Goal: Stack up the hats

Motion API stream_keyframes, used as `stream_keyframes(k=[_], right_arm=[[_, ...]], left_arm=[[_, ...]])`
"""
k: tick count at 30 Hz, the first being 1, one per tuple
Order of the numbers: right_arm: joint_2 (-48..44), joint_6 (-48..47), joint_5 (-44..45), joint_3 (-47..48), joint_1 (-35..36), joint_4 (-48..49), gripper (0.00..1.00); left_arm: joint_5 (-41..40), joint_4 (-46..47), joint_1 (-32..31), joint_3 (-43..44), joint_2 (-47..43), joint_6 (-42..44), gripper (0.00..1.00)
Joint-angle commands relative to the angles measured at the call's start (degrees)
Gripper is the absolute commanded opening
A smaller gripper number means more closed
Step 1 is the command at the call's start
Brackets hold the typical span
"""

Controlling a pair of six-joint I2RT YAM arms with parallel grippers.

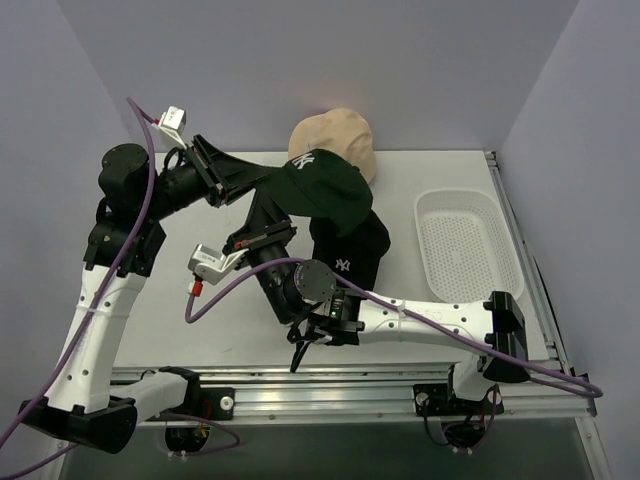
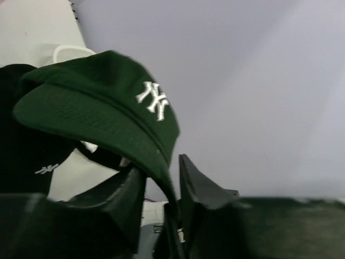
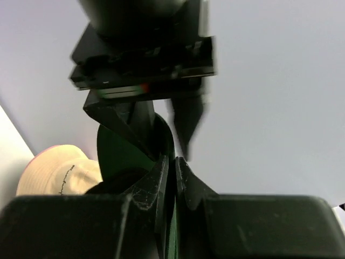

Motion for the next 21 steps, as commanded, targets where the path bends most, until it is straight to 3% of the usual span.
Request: stream_keyframes(k=[1,4,5,7,10,13,14,16,21], right_arm=[[-1.1,-0.57,0.39,1.48,0.63,3.44,0.0],[-1.98,2.33,1.0,0.78,0.72,1.95,0.0],[-2.24,3.38,1.18,0.6,0.72,0.9,0.05],[-3.47,7.25,1.53,-0.01,0.63,-0.6,0.1],[-5.75,14.35,2.66,-1.24,0.72,-3.5,0.27],[-9.35,27.93,2.33,-1.25,0.72,-13.14,0.44],[-11.37,31.74,1.71,-1.59,0.72,-18.31,0.55],[-13.66,43.08,-1.78,-2.56,0.72,-25.17,0.6],[-23.33,65.32,-11.38,-6.16,0.02,-32.15,0.63]], left_arm=[[4.02,8.04,0.24,1.12,-0.28,-1.09,0.34],[4.91,9.7,0.33,0.51,-0.28,-1.18,0.06],[5.08,10.49,0.41,0.25,-0.37,-1.79,0.03],[5.61,14.6,0.41,-0.63,-0.54,-2.93,0.02],[6.75,21.44,0.59,-2.04,-0.54,-6.0,0.03],[6.76,22.63,0.59,-1.51,-0.37,-5.31,0.02],[6.58,22.8,0.68,-1.08,-0.19,-4.52,0.02],[6.84,23.68,0.68,-0.81,0.16,-3.64,0.03],[6.75,22.45,0.59,-2.47,-0.1,0.14,0.02]])
